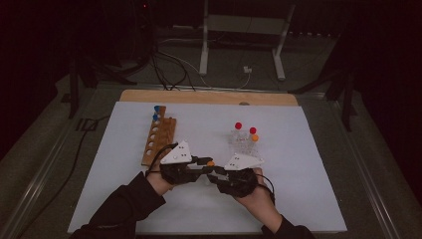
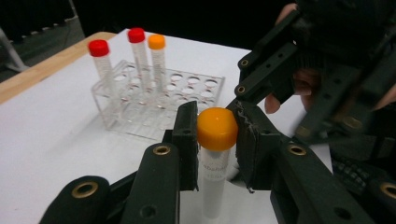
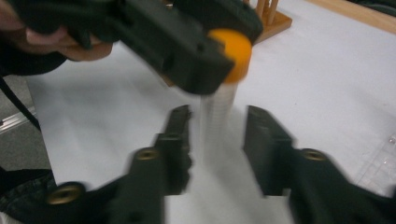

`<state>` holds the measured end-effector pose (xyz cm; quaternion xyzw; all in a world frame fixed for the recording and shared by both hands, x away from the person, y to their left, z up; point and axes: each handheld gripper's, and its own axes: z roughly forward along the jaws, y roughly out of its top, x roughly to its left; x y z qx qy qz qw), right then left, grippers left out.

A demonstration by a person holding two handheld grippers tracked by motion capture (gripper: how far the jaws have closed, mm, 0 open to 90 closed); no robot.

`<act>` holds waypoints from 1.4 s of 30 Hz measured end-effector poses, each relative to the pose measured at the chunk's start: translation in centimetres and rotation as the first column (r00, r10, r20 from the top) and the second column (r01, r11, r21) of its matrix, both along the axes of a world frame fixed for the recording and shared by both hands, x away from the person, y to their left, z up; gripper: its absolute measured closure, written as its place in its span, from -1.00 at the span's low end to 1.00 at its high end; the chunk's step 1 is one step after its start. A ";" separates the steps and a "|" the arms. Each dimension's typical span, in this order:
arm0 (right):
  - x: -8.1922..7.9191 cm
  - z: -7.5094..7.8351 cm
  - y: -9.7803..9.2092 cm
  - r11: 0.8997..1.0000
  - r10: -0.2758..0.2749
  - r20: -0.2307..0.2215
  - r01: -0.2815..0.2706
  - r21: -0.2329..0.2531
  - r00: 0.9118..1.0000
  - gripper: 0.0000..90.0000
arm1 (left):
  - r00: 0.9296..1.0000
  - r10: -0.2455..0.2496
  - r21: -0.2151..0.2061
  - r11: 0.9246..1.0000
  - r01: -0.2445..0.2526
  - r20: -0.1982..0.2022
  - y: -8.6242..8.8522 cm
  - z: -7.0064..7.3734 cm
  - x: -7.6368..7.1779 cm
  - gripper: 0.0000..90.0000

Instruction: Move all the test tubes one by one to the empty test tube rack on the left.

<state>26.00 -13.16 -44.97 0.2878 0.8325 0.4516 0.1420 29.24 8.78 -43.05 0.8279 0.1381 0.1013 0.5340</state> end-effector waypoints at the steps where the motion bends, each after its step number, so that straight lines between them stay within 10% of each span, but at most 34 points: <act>1: 0.0 0.0 0.0 1.000 0.000 0.003 0.000 0.005 1.000 0.23 | 1.000 0.009 -0.001 1.000 -0.009 0.004 0.2 0.2 0.1 0.60; 8: -0.2 0.9 -0.7 0.998 -0.010 0.040 0.008 0.061 0.999 -0.27 | 0.995 0.096 -0.016 0.995 -0.095 0.038 2.8 2.5 1.3 0.60; 14: -0.2 1.2 -1.0 0.997 -0.032 0.051 0.029 0.067 0.998 -0.65 | 0.975 0.212 -0.043 0.977 -0.209 0.070 6.1 4.6 3.0 0.60; 29: -0.2 1.4 -1.2 0.995 -0.032 0.052 0.027 0.097 0.998 -1.00 | 0.880 0.467 -0.101 0.883 -0.459 0.088 12.2 5.6 7.3 0.60; 37: -0.1 1.5 -1.6 0.991 -0.022 0.044 0.016 0.131 0.999 -1.00 | 0.828 0.558 -0.117 0.827 -0.550 0.056 13.8 4.0 9.5 0.60; 42: -0.2 1.6 -1.7 0.990 -0.025 0.047 0.018 0.138 0.999 -1.00 | 0.809 0.587 -0.119 0.805 -0.581 0.021 14.0 2.2 10.2 0.60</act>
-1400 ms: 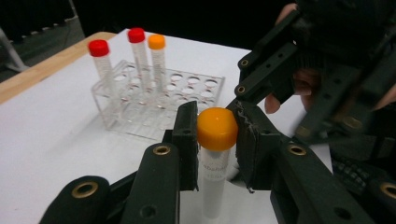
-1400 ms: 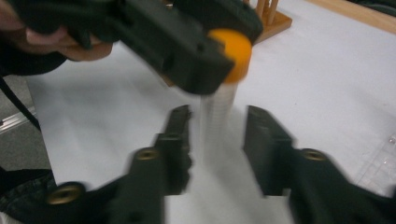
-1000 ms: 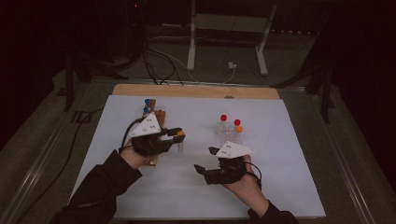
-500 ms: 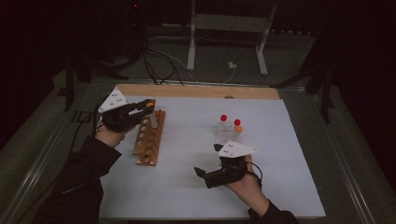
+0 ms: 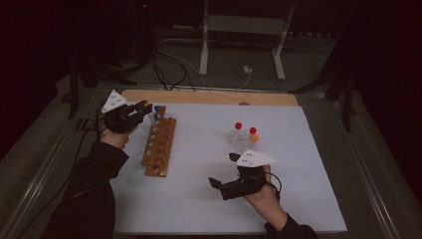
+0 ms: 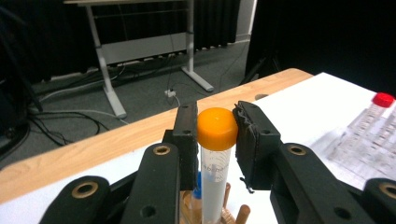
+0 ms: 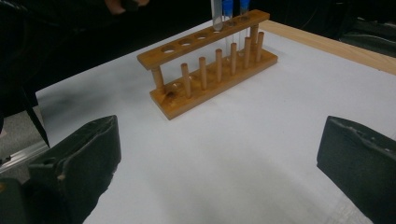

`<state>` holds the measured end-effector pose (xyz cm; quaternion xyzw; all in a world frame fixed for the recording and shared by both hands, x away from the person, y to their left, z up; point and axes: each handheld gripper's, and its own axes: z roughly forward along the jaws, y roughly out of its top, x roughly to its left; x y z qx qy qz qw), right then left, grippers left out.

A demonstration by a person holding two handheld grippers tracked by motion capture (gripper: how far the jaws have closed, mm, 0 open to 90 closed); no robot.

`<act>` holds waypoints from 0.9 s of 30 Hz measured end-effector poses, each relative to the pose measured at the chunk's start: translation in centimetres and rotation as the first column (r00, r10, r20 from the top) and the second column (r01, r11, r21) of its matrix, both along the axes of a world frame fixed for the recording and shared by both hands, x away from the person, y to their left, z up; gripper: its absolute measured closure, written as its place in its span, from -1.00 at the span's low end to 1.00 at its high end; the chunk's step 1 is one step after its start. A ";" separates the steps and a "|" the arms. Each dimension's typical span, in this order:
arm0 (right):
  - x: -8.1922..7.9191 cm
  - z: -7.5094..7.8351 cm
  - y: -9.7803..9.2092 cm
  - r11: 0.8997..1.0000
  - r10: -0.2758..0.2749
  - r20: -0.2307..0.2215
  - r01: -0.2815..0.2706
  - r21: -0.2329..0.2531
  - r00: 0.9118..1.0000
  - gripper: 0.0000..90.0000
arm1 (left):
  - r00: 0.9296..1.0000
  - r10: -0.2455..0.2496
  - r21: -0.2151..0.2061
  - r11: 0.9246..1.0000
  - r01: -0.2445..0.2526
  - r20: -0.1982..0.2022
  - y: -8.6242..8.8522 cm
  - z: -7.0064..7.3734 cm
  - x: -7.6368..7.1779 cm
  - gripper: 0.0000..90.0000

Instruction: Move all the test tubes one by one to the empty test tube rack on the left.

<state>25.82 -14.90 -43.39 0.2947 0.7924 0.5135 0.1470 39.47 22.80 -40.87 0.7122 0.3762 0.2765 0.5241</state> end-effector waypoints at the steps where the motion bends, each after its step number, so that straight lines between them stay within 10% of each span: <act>1: 0.0 0.0 -0.1 1.000 -0.003 0.004 0.003 0.005 1.000 -1.00 | 1.000 0.003 -0.001 1.000 -0.003 -0.007 0.0 -0.4 0.1 0.60; 14: 0.0 0.1 -0.4 1.000 -0.003 0.002 0.003 0.011 1.000 -1.00 | 0.997 0.009 0.056 0.998 -0.004 -0.077 -1.1 -4.3 0.1 0.60; 27: -0.2 0.6 -0.5 1.000 0.011 0.007 -0.011 0.013 1.000 -1.00 | 0.996 0.009 0.095 0.996 -0.001 -0.084 -1.2 -4.8 -0.4 0.59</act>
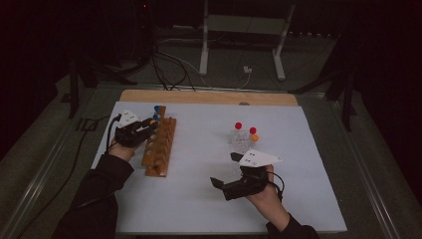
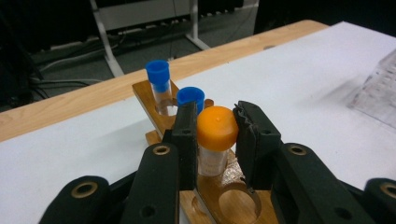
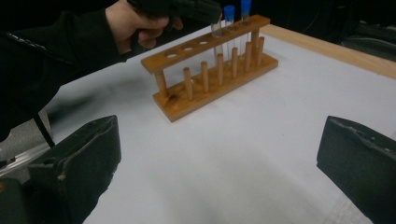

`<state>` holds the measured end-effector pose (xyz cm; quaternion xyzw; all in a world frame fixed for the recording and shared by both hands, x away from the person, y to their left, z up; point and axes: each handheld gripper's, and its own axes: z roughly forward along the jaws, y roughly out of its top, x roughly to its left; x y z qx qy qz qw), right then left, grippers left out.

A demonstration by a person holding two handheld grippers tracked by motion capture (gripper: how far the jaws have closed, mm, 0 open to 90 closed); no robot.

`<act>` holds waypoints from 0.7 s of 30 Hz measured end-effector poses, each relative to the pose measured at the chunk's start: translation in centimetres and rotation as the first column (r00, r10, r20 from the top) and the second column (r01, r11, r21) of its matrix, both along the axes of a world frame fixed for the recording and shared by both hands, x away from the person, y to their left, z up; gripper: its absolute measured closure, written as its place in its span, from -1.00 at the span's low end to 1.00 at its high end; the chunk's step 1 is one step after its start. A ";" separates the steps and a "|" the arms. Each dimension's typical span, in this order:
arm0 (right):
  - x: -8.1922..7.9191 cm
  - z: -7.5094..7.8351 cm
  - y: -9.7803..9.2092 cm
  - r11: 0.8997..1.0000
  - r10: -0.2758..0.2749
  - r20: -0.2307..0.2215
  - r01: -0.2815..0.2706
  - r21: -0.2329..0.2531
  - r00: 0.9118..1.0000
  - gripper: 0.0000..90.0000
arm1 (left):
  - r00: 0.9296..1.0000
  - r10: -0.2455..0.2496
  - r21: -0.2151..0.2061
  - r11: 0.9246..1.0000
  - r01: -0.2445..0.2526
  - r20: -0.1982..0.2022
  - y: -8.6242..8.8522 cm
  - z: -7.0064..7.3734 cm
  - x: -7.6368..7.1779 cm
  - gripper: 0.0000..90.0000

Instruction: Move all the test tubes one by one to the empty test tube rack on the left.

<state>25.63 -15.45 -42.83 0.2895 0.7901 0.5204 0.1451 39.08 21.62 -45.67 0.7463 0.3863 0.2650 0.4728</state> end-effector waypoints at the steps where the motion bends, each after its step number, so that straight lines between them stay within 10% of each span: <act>1: 0.0 0.2 -0.1 1.000 -0.002 0.003 0.002 0.004 1.000 -1.00 | 1.000 -0.009 -0.006 1.000 0.009 -0.009 0.1 0.1 0.0 0.57; 10: 1.2 1.7 -3.1 0.995 -0.095 0.043 0.095 -0.001 0.995 -1.00 | 0.990 -0.138 -0.039 0.990 0.137 -0.010 -0.2 1.7 -2.5 -0.59; 21: 4.2 -0.1 -7.2 0.952 -0.301 0.014 0.301 -0.058 0.954 -0.87 | 0.960 -0.279 -0.088 0.957 0.277 -0.011 -1.4 2.3 -6.5 -0.95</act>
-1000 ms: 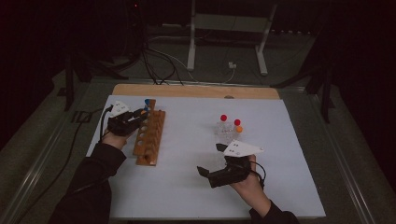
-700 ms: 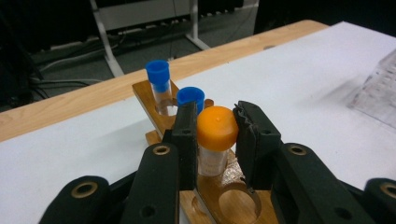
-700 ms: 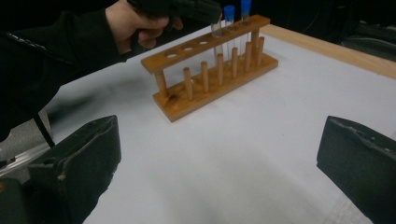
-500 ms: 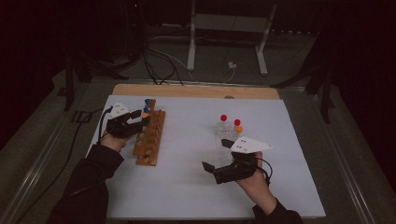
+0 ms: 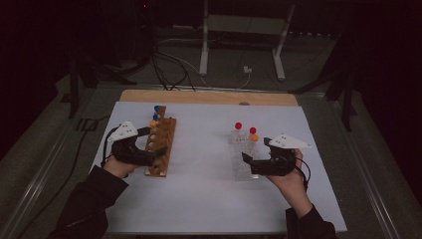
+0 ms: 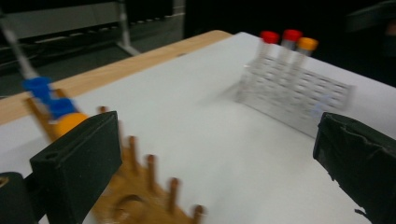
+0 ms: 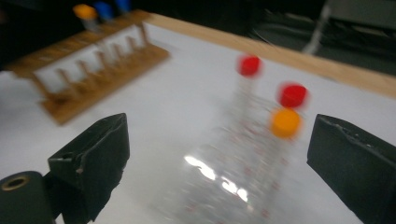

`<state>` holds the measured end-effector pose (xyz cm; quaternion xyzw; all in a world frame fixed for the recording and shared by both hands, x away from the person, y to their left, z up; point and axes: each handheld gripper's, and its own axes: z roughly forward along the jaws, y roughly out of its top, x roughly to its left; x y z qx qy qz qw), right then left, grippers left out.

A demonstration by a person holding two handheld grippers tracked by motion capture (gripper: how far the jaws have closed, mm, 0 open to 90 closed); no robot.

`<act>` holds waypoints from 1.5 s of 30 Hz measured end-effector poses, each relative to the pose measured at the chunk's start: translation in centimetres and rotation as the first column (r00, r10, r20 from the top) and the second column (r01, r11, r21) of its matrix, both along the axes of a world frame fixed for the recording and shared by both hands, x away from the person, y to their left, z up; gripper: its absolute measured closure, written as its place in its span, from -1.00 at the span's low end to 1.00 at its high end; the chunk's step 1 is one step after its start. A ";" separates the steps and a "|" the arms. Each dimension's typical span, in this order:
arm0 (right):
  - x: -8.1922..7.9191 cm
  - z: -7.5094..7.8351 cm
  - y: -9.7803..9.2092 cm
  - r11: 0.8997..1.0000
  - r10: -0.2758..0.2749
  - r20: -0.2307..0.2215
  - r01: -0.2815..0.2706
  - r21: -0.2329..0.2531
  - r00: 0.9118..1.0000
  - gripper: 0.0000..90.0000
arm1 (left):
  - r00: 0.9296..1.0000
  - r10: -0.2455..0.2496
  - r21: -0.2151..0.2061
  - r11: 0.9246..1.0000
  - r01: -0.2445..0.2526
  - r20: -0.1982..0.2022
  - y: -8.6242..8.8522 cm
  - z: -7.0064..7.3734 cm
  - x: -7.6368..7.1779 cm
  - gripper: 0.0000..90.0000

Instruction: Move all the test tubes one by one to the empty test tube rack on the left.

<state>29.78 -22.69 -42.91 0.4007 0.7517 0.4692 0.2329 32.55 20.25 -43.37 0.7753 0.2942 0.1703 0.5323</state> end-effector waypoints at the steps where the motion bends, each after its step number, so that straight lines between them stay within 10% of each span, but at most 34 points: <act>1: 0.3 -0.4 -0.2 1.000 -0.012 -0.013 0.012 -0.004 1.000 -0.83 | 1.000 -0.014 -0.002 1.000 0.014 0.001 -0.2 0.0 -0.3 -0.95; 20: 4.7 -4.3 -0.9 0.986 -0.152 -0.115 0.143 -0.083 0.982 0.42 | 0.998 -0.055 0.005 0.998 0.055 0.001 -0.8 0.0 -1.2 -0.95; 32: 4.8 -4.2 0.0 0.983 -0.151 -0.098 0.140 -0.119 0.984 0.66 | 0.998 -0.067 0.011 0.998 0.067 0.001 -1.0 0.0 -1.3 -0.95; 45: 2.6 0.3 -0.4 0.987 -0.131 0.021 0.132 -0.088 0.991 0.66 | 0.996 -0.086 0.002 0.996 0.086 0.012 -1.3 0.7 -1.6 -0.95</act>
